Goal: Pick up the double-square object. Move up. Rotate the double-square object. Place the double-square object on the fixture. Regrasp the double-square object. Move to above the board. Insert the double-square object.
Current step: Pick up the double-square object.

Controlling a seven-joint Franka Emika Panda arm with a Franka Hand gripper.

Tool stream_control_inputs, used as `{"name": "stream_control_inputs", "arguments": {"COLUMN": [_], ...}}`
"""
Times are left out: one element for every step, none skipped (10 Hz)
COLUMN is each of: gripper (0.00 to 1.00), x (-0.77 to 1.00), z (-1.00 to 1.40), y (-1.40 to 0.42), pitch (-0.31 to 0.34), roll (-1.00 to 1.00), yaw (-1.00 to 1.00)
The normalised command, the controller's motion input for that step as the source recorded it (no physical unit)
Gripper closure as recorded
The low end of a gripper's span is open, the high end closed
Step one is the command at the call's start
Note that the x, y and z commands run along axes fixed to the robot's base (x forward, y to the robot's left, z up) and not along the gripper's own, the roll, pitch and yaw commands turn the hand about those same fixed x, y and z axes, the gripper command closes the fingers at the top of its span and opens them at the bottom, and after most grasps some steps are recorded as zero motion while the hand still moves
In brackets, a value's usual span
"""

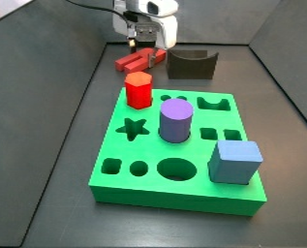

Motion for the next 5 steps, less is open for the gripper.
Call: {"name": "stream_control_inputs", "arguments": {"gripper": [1.00,1.00,1.00,1.00,1.00], "x": [0.00,0.00,0.00,0.00,0.00], "z": [0.00,0.00,0.00,0.00,0.00], "y": [0.00,0.00,0.00,0.00,0.00], "pitch": [0.000,0.000,0.000,0.000,0.000], "roll": [0.00,0.00,0.00,0.00,0.00], "yaw": [0.00,0.00,0.00,0.00,0.00]}}
